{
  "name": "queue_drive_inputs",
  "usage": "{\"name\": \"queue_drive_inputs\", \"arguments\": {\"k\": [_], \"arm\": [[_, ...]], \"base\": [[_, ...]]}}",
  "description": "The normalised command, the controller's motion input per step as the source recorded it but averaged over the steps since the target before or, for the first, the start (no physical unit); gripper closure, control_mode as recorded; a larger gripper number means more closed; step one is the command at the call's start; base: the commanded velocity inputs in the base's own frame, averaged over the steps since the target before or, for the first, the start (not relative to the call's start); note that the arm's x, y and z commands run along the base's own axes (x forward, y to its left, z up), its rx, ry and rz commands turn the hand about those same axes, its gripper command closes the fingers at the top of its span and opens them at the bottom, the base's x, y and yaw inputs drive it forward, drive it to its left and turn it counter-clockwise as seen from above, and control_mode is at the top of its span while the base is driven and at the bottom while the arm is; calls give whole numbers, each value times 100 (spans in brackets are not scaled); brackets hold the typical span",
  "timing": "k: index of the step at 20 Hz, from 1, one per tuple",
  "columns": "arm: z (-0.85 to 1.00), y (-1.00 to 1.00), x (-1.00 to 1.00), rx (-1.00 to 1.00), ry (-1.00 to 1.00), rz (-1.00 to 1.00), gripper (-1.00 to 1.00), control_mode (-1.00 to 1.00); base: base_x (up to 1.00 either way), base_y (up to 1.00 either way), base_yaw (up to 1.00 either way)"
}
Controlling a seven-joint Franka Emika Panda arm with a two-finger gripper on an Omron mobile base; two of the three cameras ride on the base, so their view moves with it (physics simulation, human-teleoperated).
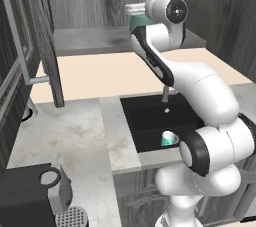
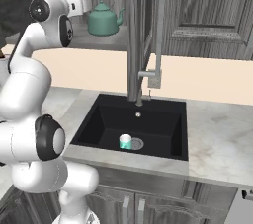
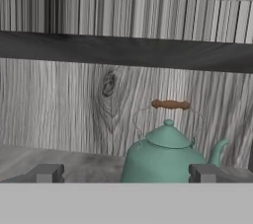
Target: Open the cabinet, pick the kettle from the cabinet, and place it in the sink.
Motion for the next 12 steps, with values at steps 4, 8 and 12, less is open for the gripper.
{"name": "queue_drive_inputs", "arguments": {"k": [4, 8, 12], "arm": [[-1, -1, 6, 0, 0, 0, -100, -100], [-7, 0, 2, 0, 0, 0, -100, -100], [-8, 0, 0, 0, 1, 0, -100, -100]], "base": [[0, 0, 0], [0, 0, 0], [0, 0, 0]]}}
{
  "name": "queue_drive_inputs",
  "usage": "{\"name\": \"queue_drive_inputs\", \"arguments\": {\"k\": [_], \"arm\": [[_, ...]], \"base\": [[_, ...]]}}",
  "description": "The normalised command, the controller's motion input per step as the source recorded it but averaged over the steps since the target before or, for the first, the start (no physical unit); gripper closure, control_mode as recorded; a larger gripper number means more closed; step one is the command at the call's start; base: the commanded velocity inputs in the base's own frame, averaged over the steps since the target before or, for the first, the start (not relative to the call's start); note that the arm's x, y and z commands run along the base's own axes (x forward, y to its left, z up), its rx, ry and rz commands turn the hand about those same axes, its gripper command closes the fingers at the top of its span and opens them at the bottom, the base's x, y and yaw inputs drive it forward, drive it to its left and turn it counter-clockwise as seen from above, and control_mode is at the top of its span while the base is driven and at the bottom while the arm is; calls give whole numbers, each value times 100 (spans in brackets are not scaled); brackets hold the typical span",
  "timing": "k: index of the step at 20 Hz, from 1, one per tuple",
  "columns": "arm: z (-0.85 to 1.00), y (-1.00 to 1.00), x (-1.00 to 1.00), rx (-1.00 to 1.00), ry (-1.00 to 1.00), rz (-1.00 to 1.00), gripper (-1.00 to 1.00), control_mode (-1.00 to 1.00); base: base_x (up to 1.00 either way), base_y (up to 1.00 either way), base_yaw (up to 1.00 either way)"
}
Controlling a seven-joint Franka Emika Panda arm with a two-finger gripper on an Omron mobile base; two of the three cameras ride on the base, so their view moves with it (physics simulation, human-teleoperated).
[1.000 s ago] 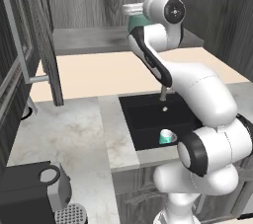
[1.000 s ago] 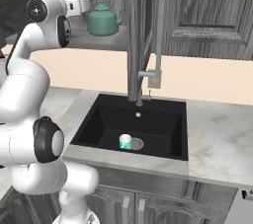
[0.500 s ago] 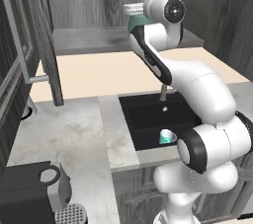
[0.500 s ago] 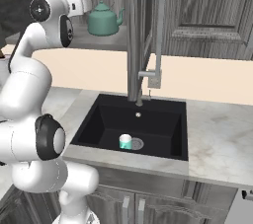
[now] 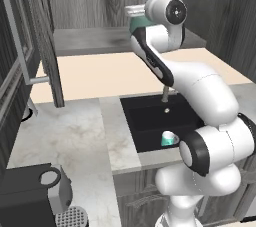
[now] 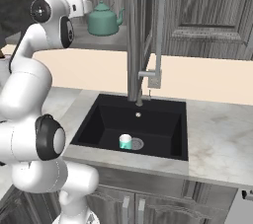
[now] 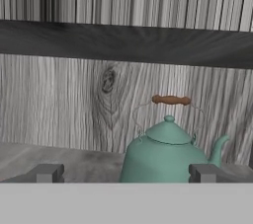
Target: Open the cabinet, pick the kettle from the cabinet, and place it in the sink.
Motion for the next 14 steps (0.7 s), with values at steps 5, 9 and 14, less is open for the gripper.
{"name": "queue_drive_inputs", "arguments": {"k": [5, 9, 14], "arm": [[-9, 0, 3, 0, 0, 0, -100, -100], [-1, 0, 15, 0, 0, 0, -100, -100], [-1, 0, 16, 0, 0, 0, -100, -100]], "base": [[0, 0, 0], [0, 0, 0], [0, 0, 0]]}}
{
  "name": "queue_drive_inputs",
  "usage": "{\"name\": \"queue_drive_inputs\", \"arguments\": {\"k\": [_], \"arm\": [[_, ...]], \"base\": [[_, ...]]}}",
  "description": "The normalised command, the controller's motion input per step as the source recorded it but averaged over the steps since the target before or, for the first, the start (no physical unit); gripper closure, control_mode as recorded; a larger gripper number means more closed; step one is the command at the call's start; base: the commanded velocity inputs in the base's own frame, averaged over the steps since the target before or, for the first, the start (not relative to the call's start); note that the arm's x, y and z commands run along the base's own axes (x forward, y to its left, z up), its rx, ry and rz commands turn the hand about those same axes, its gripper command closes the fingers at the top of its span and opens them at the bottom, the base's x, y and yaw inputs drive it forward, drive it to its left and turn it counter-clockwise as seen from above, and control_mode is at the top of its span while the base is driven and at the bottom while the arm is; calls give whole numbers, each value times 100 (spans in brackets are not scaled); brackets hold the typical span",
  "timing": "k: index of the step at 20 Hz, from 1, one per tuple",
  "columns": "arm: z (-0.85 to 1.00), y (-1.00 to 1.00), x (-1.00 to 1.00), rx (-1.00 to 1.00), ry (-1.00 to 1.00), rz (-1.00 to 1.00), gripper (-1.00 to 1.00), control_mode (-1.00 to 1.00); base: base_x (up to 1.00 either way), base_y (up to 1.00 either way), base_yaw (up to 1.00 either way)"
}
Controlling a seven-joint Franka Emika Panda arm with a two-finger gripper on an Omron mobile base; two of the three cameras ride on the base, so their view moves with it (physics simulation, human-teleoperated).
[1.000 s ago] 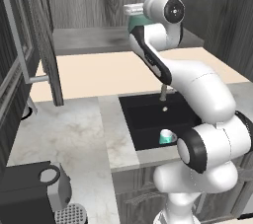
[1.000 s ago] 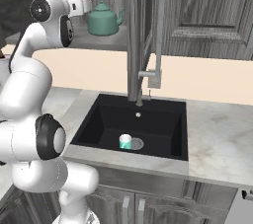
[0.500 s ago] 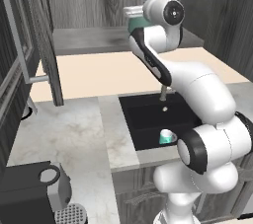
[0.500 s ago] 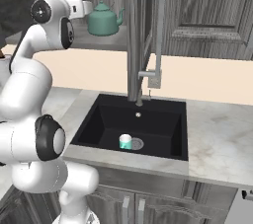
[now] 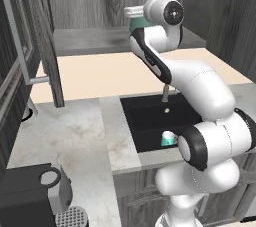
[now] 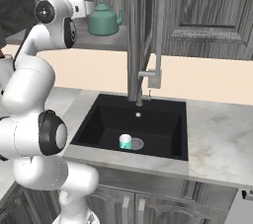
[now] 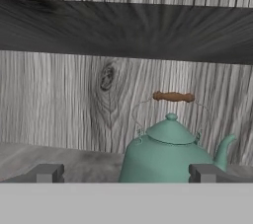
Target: Open the cabinet, pick the kettle from the cabinet, and place it in the sink.
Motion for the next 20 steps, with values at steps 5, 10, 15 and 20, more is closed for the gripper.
{"name": "queue_drive_inputs", "arguments": {"k": [5, 10, 15, 20], "arm": [[-7, 0, 7, 0, 0, 0, -100, -100], [-12, 0, 2, 0, 0, 0, -100, -100], [0, -1, 16, 0, 0, -1, -100, -100], [5, -2, 23, 0, 0, -1, -100, -100]], "base": [[0, 0, 0], [0, 0, 0], [0, 0, 0], [0, 0, 0]]}}
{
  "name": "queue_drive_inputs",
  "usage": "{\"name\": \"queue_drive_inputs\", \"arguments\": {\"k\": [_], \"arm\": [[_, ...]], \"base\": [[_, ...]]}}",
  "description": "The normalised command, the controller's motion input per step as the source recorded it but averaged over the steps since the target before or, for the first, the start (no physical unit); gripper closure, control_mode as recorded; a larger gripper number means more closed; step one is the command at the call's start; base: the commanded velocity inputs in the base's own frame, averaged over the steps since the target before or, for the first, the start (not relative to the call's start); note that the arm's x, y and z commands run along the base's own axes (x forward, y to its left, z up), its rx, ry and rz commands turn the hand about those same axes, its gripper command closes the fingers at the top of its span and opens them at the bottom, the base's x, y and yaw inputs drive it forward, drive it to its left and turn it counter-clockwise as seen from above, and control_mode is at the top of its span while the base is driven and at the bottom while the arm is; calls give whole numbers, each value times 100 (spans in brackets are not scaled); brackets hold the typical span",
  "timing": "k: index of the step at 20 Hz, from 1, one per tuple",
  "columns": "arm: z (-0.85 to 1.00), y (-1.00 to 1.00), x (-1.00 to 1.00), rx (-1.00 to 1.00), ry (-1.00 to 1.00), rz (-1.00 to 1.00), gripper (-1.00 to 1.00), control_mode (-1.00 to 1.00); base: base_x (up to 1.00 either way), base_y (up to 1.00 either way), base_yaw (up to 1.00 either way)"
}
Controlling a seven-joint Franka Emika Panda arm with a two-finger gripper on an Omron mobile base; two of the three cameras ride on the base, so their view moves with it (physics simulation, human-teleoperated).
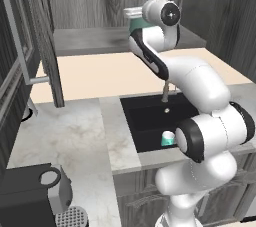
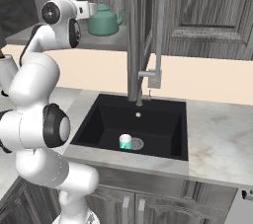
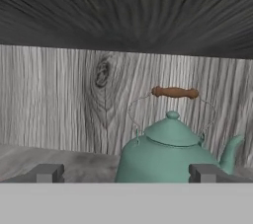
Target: Open the cabinet, pick the kettle from the cabinet, and place it in the sink.
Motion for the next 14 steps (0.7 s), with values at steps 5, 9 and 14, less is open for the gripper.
{"name": "queue_drive_inputs", "arguments": {"k": [5, 9, 14], "arm": [[11, -2, 29, 0, 0, -2, -100, -100], [3, 0, 27, 0, 0, -2, -100, -100], [-5, 0, 7, 0, 0, 0, -100, -100]], "base": [[0, 0, 0], [0, 0, 0], [0, 0, 0]]}}
